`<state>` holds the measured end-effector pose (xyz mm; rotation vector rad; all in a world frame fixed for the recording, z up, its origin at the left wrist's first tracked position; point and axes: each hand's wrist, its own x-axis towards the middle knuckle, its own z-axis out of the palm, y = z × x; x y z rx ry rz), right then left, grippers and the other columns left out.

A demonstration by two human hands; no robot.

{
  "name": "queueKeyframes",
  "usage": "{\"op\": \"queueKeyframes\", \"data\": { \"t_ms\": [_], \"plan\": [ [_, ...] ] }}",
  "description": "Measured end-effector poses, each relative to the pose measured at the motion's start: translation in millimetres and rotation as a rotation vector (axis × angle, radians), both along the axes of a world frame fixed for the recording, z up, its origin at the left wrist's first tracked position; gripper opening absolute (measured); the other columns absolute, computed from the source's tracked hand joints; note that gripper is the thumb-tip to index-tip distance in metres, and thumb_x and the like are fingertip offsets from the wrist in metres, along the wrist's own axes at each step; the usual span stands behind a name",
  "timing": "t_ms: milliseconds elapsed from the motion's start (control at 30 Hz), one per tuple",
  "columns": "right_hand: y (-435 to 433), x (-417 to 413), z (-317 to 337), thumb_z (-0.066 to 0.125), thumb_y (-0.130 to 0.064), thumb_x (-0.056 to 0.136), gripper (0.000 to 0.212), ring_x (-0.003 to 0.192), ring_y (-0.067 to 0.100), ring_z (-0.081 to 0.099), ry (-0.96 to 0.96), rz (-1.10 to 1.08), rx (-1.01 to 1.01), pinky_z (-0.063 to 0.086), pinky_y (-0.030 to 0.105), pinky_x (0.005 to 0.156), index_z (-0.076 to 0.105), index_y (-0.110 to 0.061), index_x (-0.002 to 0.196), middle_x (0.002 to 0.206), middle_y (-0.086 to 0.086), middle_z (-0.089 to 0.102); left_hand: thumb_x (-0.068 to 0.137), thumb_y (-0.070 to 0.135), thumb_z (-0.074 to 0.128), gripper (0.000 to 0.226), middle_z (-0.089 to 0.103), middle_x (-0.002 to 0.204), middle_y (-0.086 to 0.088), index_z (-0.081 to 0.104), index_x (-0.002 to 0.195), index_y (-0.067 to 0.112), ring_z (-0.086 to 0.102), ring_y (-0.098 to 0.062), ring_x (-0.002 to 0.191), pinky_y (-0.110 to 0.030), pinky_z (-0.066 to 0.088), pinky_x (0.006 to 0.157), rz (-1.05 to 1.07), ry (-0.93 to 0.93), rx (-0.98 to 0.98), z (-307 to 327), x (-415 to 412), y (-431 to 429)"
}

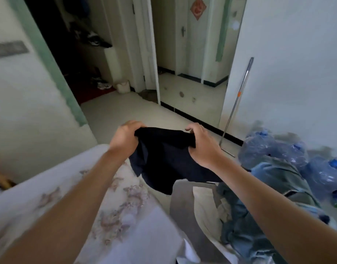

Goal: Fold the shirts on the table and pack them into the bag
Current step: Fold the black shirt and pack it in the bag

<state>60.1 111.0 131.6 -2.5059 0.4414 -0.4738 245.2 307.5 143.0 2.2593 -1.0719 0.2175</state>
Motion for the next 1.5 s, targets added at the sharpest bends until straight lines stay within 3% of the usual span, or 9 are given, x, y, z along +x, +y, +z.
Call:
{"op": "queueKeyframes", "data": {
  "t_ms": [233,333,533,833,967,1067,1233,1367,1500],
  "plan": [
    [207,87,-16,0.049,-0.024,0.091,0.026,0.068,0.014,0.057,0.298,0.309,0.014,0.04,0.029,0.054,0.048,-0.028,0.117,0.084,-0.013,0.056,0.068,-0.007,0.056,0.046,0.067,0.09,0.008,0.071,0.086,0.033,0.063,-0.018,0.087,-0.032,0.051,0.076,0.205,0.011,0.234,-26,54,242],
    [291,108,-60,0.051,-0.028,0.093,0.022,0.078,0.025,0.064,0.501,0.379,0.205,0.043,0.032,0.061,0.057,-0.018,0.112,0.086,-0.003,0.062,0.084,0.003,0.056,0.038,0.071,0.102,0.006,0.069,0.09,0.038,0.065,-0.019,0.092,-0.037,0.053,0.079,0.238,0.217,0.528,-74,48,338],
    [408,113,-141,0.067,-0.03,0.09,0.062,0.122,0.019,0.056,0.938,0.547,0.682,0.051,0.035,0.099,0.044,-0.021,0.147,0.142,0.003,0.053,0.095,0.0,0.05,0.047,0.054,0.135,0.002,0.058,0.131,0.029,0.053,-0.021,0.123,-0.031,0.046,0.099,0.327,0.587,0.487,-156,4,455],
    [375,109,-194,0.05,-0.023,0.094,0.05,0.144,0.019,0.034,0.849,0.515,0.024,0.03,0.036,0.117,0.049,-0.034,0.144,0.159,-0.003,0.032,0.099,0.03,0.054,0.042,0.037,0.151,0.004,0.05,0.14,0.032,0.034,-0.02,0.141,-0.035,0.034,0.114,0.222,0.68,0.446,-227,-45,411],
    [375,110,-219,0.05,-0.03,0.093,0.073,0.153,0.023,-0.01,0.887,0.672,-0.239,0.009,0.049,0.122,0.016,-0.04,0.157,0.166,0.002,-0.014,0.097,0.053,0.047,0.075,-0.009,0.165,0.003,0.003,0.156,0.038,-0.009,-0.021,0.151,-0.045,0.014,0.121,0.216,0.706,0.699,-263,-71,402],
    [383,106,-230,0.051,-0.033,0.093,0.081,0.153,0.026,-0.007,1.009,0.678,-0.248,0.025,0.048,0.119,0.002,-0.043,0.157,0.164,0.002,-0.023,0.099,0.04,0.049,0.083,-0.028,0.16,0.002,-0.013,0.155,0.036,-0.024,-0.016,0.148,-0.04,0.002,0.122,0.191,0.613,0.812,-281,-75,426],
    [428,102,-234,0.047,-0.036,0.094,0.073,0.15,0.035,0.014,1.032,0.841,-0.335,0.036,0.042,0.113,0.01,-0.038,0.157,0.166,0.013,-0.002,0.089,0.0,0.053,0.086,-0.012,0.164,0.012,0.014,0.153,0.043,-0.017,-0.003,0.146,-0.036,0.001,0.122,0.243,0.538,0.797,-280,-39,485],
    [454,119,-231,0.046,-0.027,0.096,0.043,0.125,0.011,0.054,0.867,0.948,0.086,0.044,0.029,0.106,0.057,-0.033,0.137,0.136,-0.007,0.059,0.09,0.008,0.051,0.051,0.02,0.161,0.009,0.05,0.135,0.032,0.006,-0.011,0.15,-0.035,0.008,0.121,0.489,0.611,0.686,-261,-30,503],
    [460,154,-256,0.053,-0.015,0.091,0.039,0.127,0.024,0.05,0.422,0.92,-0.163,0.044,0.042,0.103,0.064,-0.024,0.128,0.136,0.0,0.057,0.097,0.029,0.052,0.042,0.035,0.154,0.006,0.049,0.139,0.03,0.022,-0.015,0.144,-0.035,0.025,0.116,0.693,0.606,0.398,-273,-58,488]
  ]
}}
